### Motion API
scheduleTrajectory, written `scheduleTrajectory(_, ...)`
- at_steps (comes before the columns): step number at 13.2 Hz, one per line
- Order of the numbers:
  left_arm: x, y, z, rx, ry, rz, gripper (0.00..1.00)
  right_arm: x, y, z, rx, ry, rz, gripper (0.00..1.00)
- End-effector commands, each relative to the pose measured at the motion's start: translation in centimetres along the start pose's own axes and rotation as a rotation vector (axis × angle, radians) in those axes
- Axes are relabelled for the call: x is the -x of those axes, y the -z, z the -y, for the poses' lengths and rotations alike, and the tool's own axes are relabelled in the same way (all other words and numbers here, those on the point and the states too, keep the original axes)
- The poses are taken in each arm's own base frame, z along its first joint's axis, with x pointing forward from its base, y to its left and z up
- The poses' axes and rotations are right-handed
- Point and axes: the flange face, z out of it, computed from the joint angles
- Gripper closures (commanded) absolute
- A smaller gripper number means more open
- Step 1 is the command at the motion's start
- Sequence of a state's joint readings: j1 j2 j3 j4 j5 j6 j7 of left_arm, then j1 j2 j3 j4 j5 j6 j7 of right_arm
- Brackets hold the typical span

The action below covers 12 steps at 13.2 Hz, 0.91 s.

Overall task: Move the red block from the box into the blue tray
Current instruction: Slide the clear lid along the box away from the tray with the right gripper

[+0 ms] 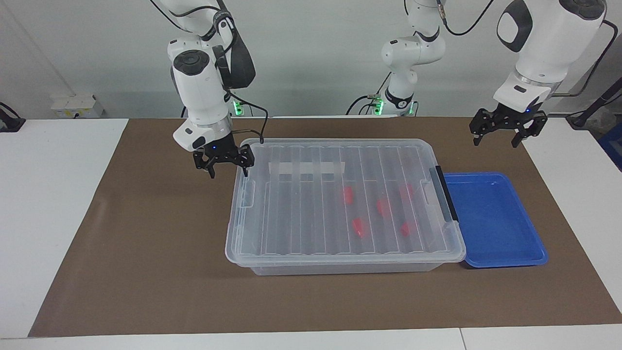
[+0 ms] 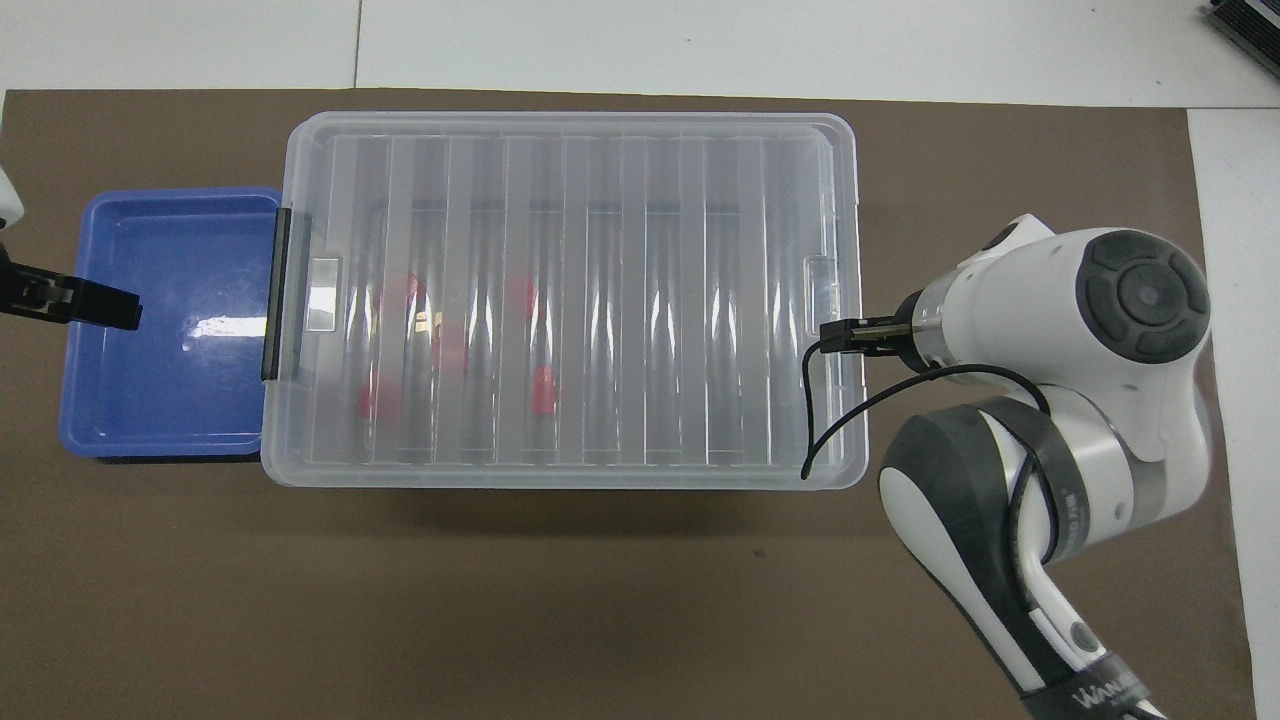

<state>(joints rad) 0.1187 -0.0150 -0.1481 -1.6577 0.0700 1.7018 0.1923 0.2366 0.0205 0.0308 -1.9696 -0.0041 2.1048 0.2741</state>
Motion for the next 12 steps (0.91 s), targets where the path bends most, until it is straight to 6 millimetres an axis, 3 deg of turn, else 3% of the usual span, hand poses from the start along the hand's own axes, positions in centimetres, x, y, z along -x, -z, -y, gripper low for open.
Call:
scheduleTrajectory(1,1.0,0.2,-0.1,0.009,0.002,0.002,0.00,0.6,-0.1,-0.8,-0.012,-0.034,0.012,0.00)
scheduleTrajectory(6,1.0,0.2,-0.1,0.009,0.002,0.003,0.00,0.1,-0.6,-3.8,-0.006,-0.075,0.012,0.00)
scheduleTrajectory(10,1.0,0.2,-0.1,0.009,0.002,0.003,0.00,0.0,-0.8,-3.9,-0.006,-0.072,0.009,0.00)
scheduleTrajectory(12,1.0,0.2,-0.1,0.009,0.002,0.003,0.00,-0.2,-1.1,-6.0,-0.001,-0.035,0.015,0.00)
